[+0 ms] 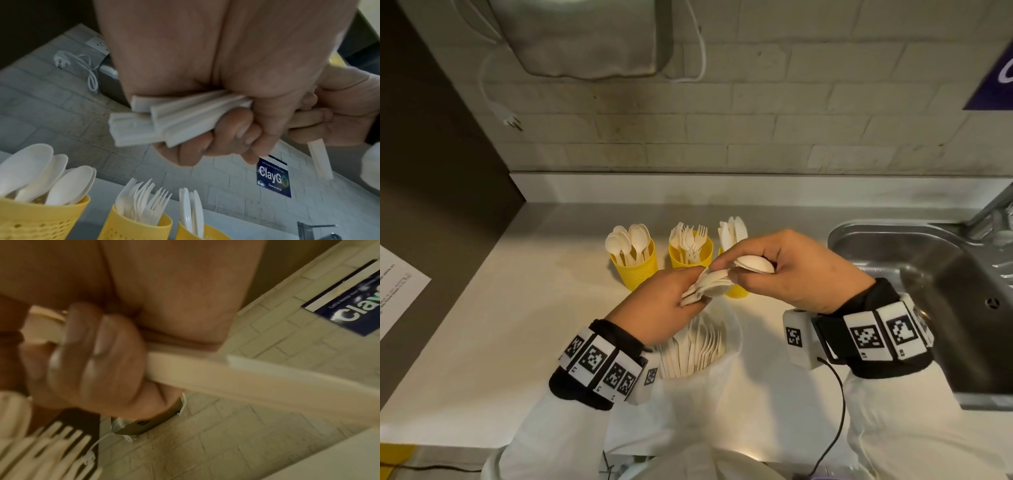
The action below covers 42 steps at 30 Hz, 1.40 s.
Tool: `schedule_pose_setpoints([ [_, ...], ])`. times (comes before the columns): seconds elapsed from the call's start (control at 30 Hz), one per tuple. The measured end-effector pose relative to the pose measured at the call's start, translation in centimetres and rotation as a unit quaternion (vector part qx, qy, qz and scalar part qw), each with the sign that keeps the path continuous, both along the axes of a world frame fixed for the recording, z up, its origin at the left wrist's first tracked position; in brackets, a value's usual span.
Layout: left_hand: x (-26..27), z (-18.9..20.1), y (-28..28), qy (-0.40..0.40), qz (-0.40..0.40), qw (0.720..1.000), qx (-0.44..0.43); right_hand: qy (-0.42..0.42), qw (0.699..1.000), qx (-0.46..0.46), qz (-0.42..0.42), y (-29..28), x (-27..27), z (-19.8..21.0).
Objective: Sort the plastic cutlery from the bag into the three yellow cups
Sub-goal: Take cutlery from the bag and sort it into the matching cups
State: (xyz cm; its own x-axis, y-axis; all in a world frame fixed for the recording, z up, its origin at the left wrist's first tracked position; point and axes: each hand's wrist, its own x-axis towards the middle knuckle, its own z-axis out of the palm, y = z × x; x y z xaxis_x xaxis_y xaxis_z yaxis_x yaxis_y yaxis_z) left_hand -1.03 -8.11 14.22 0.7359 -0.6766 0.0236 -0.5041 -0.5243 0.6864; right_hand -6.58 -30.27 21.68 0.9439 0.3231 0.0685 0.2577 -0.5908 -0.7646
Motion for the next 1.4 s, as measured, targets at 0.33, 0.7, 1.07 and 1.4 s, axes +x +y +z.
schedule_pose_setpoints([
  [0.33,-0.4,0.6,-0.9,0.006,0.024,0.999,-0.022,-0.158,0.985,-0.038,-0.049,-0.3,0.6,-1.6],
  [0.7,-0.3,1.2,-0.8,0.016,0.036,0.997,-0.068,-0.261,0.955,0.028,-0.141,-0.2,1.1,-2.2],
  [1.07,-1.5,1.6,-1.4,0.232,-0.044,0.955,-0.182,-0.160,0.854,0.374,-0.325,0.4,1.4,-2.0],
  [1.4,-1.4,1.4,-1.8,0.270,-0.068,0.928,-0.246,-0.020,0.647,0.679,-0.347,-0.3,1.6,-2.7],
])
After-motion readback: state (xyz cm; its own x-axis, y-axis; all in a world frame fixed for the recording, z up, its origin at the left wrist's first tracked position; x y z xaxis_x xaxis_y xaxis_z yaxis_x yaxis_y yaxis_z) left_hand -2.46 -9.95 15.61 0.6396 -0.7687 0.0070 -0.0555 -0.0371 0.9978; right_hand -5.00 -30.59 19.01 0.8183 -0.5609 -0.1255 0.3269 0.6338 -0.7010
